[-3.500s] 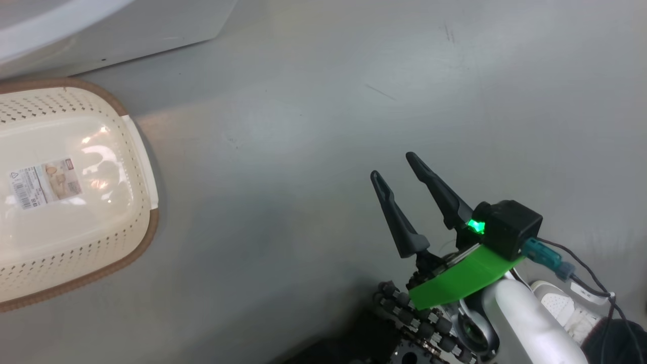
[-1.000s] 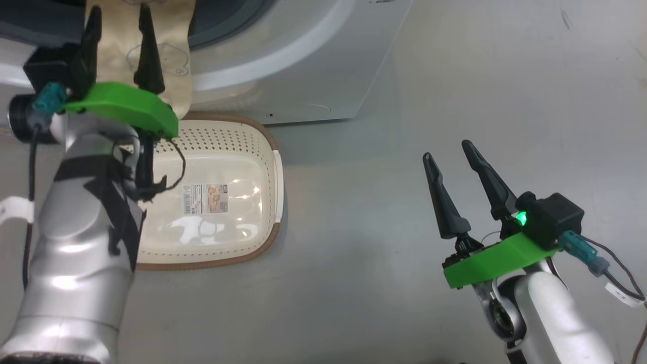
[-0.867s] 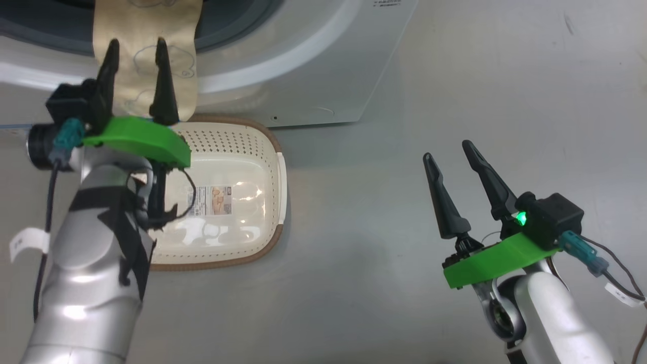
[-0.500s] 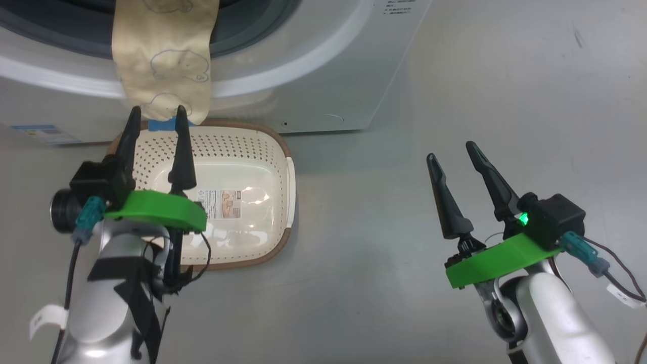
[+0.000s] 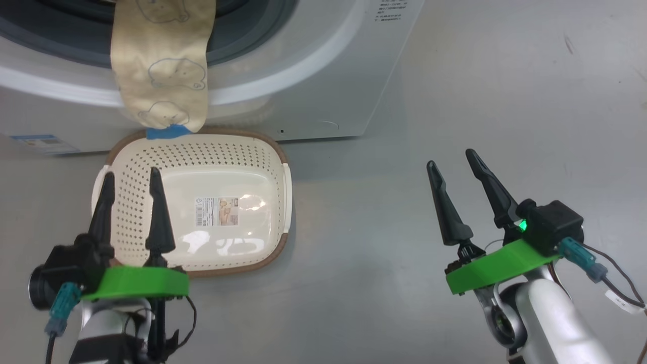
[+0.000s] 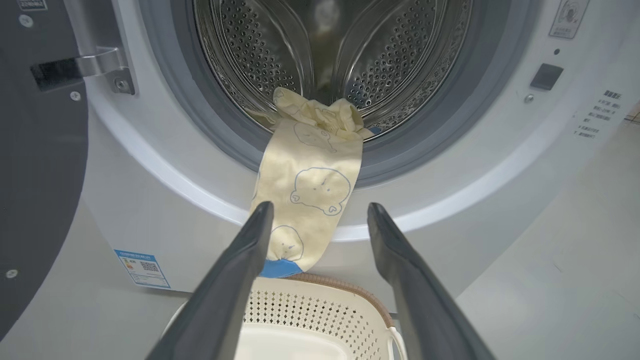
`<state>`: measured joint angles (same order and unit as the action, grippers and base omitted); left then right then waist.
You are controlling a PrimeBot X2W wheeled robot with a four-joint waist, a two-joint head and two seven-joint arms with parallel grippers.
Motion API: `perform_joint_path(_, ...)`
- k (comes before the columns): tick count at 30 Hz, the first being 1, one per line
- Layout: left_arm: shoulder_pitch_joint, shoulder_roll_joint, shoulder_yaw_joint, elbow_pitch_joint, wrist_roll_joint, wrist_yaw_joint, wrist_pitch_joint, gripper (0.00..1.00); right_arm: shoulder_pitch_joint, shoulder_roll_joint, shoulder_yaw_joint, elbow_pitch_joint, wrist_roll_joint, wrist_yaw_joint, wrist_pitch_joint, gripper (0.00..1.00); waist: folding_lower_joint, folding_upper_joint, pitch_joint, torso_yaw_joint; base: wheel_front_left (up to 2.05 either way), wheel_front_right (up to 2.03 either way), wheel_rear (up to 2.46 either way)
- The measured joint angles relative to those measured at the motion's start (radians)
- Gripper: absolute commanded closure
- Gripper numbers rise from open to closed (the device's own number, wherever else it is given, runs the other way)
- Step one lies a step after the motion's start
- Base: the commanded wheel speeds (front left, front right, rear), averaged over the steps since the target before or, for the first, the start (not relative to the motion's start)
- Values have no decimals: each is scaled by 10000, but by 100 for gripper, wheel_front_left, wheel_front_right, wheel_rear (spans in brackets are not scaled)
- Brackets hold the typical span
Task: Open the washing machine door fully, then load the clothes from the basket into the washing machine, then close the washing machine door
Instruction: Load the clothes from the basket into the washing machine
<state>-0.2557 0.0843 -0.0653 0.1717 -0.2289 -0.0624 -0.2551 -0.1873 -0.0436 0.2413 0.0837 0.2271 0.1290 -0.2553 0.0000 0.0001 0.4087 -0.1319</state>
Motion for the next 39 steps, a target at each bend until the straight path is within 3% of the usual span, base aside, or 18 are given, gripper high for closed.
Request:
perform_joint_path(6,831,-151,451,-736,303,-345,0,0,15,0,-29,-4,-4,0,0,0,0,0,-79,-86,0,0,0)
perform_joint_path(14,1702,-332,1200,-1055,353,-439,0,0,319,0,-113,-35,-44,0,0,0,0,0,-182,-263,0,0,0)
perform_joint_path(21,1753,-362,1279,-1049,357,-600,0,0,368,0,-119,-56,-36,0,0,0,0,0,-130,-400,0,0,0)
perform_joint_path(29,1489,-380,1384,-522,499,-614,0,0,362,0,-88,-148,75,0,0,0,0,0,86,-643,0,0,0)
perform_joint_path(39,-142,-161,1519,629,612,-617,0,0,-115,2,69,-341,299,0,0,0,0,0,973,-1055,0,0,0)
